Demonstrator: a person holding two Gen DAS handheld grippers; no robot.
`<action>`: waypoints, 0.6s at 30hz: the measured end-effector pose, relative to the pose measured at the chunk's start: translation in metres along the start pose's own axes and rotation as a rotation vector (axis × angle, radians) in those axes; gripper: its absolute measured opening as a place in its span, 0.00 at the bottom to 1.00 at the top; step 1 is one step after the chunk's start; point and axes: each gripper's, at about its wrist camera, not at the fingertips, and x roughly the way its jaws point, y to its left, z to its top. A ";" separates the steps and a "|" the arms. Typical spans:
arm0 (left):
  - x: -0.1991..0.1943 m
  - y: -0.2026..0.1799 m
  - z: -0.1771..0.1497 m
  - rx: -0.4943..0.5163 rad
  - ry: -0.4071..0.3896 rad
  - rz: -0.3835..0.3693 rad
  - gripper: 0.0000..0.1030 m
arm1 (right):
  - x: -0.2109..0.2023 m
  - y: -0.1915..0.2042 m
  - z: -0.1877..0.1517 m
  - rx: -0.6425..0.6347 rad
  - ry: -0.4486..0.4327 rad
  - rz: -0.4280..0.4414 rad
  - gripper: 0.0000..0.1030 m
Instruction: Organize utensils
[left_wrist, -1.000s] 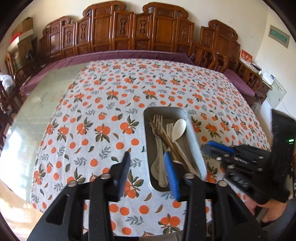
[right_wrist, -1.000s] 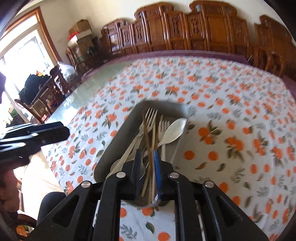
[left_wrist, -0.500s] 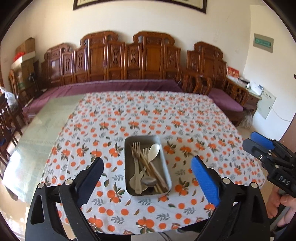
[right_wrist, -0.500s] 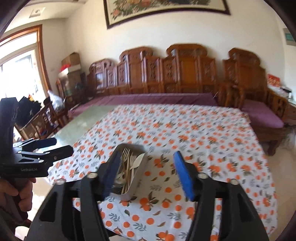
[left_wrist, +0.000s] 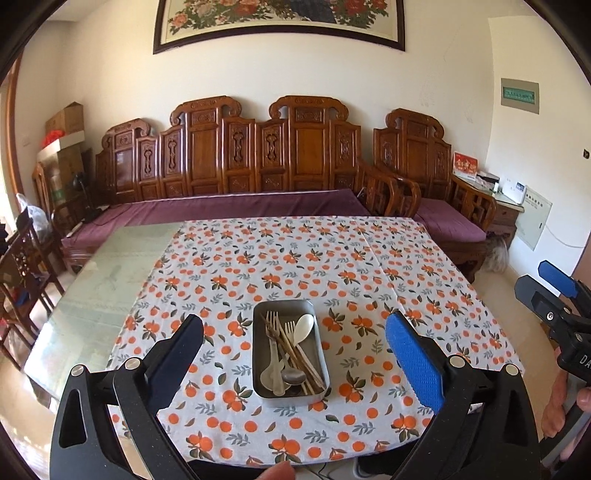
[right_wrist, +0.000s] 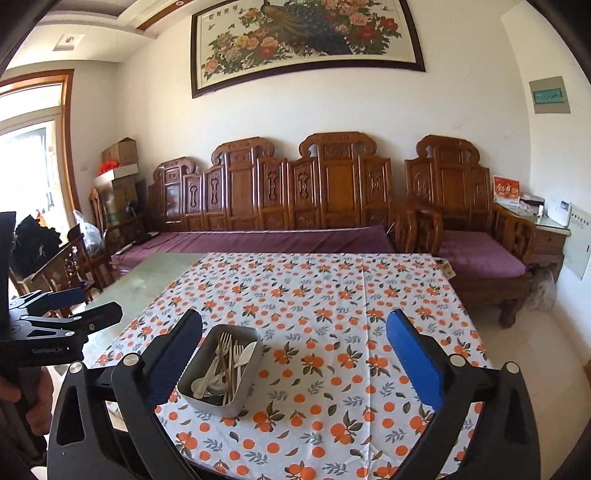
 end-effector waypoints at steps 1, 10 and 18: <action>-0.001 -0.001 0.000 0.002 -0.003 0.002 0.92 | -0.001 0.000 0.000 0.000 -0.002 -0.001 0.97; -0.008 -0.004 -0.001 0.014 -0.026 0.000 0.92 | -0.003 -0.002 0.000 0.003 -0.004 -0.014 0.98; -0.011 -0.004 0.000 0.002 -0.038 -0.001 0.92 | -0.004 -0.003 0.000 0.004 -0.005 -0.019 0.97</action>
